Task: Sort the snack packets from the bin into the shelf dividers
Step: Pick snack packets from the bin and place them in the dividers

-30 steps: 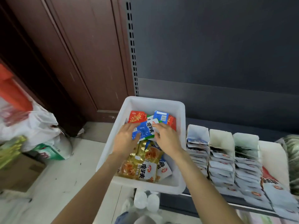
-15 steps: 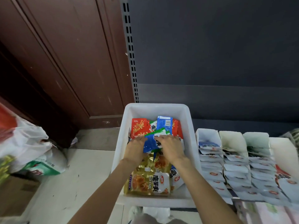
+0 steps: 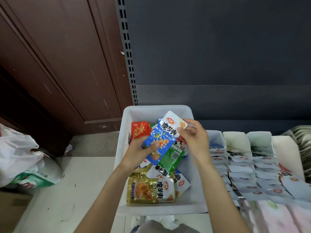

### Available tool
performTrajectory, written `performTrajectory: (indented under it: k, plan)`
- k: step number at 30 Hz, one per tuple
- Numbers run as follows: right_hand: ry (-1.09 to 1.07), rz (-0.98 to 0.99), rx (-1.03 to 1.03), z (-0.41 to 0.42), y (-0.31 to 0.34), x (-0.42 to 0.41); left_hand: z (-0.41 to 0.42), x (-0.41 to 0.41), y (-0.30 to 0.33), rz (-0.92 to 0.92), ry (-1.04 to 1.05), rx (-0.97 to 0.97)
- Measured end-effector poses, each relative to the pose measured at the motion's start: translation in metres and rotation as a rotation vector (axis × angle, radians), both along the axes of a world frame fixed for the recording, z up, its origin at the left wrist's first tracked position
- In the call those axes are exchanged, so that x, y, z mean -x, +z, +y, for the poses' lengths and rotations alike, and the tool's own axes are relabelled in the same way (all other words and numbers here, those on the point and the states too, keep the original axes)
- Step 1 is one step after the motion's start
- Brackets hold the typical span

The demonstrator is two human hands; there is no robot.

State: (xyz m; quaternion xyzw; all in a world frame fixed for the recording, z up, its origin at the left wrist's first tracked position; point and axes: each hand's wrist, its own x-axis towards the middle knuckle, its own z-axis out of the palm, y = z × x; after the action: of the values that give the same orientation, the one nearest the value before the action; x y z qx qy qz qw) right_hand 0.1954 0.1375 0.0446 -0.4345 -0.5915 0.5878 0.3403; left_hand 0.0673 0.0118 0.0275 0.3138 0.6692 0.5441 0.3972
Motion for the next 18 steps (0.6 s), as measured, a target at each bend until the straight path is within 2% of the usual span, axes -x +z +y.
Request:
performTrajectory:
  k: [3, 6, 10, 13, 15, 18]
  plan:
    - [0.100, 0.034, 0.091, 0.004, 0.008, -0.013, 0.006, -0.005, 0.002, -0.034, -0.024, -0.004]
    - [0.151, 0.051, -0.018, 0.010, 0.019, -0.034, 0.020, -0.018, 0.012, -0.033, -0.074, -0.059]
    - [-0.119, 0.230, -0.218, 0.027, 0.033, -0.077, 0.059, -0.039, 0.018, 0.101, 0.019, -0.209]
    - [-0.359, 0.297, -0.331, 0.043, 0.037, -0.109, 0.084, -0.051, 0.008, 0.372, 0.029, -0.231]
    - [-0.405, 0.241, -0.389, 0.054, 0.032, -0.122, 0.092, -0.064, -0.001, 0.619, -0.117, -0.231]
    - [-0.349, 0.072, -0.425, 0.069, 0.012, -0.130, 0.098, -0.086, -0.013, 0.908, -0.406, -0.175]
